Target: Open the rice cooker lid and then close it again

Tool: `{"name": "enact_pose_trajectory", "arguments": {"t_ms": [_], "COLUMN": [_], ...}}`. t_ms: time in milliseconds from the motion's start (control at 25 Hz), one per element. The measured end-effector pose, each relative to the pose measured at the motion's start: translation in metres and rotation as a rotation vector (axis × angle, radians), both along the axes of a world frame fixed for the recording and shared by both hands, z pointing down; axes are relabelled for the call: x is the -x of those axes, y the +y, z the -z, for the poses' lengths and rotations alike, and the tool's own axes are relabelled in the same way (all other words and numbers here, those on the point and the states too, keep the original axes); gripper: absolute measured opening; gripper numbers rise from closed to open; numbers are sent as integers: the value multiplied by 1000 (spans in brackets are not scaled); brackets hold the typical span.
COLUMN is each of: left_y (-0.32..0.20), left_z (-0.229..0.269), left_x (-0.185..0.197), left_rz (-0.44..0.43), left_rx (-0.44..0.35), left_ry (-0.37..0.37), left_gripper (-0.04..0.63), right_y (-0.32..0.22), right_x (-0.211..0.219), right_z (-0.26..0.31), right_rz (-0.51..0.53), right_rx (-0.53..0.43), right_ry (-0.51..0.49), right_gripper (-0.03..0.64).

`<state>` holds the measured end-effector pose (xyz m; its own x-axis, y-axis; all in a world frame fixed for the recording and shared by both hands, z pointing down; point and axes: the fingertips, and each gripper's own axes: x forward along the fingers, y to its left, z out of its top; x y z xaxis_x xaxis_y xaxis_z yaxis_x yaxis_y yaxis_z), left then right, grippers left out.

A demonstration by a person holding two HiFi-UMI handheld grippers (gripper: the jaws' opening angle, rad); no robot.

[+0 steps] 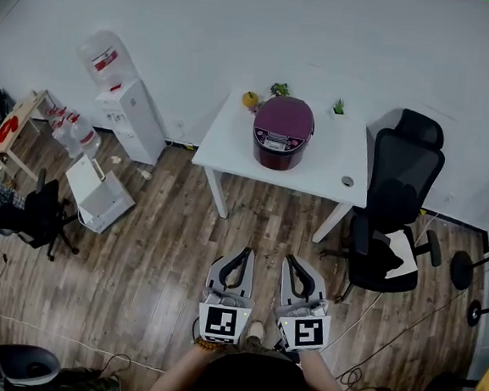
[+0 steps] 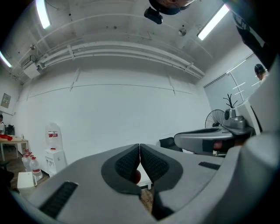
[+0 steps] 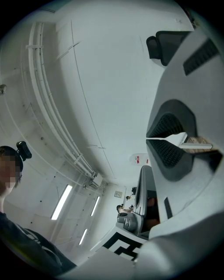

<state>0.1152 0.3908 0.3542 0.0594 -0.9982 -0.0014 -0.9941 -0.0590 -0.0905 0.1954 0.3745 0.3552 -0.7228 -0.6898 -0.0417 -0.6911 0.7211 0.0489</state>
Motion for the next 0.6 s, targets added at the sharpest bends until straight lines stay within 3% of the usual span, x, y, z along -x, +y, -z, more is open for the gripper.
{"name": "enact_pose_trajectory", "arguments": {"t_ms": [240,600], "left_y": [-13,-49], "left_z": [-7,-12], "left_x": [4,15], "left_rz": [23,-15], "left_rx": [4,-1], "left_ry": [30,48], "left_gripper": [25,25], "right_y": [-8,-37], "right_x": [4,18], "right_z": [-4,-10], "right_rz": [22,5], "right_rx": [2,11], "right_ry": [16,41], "right_gripper": [29,29]}}
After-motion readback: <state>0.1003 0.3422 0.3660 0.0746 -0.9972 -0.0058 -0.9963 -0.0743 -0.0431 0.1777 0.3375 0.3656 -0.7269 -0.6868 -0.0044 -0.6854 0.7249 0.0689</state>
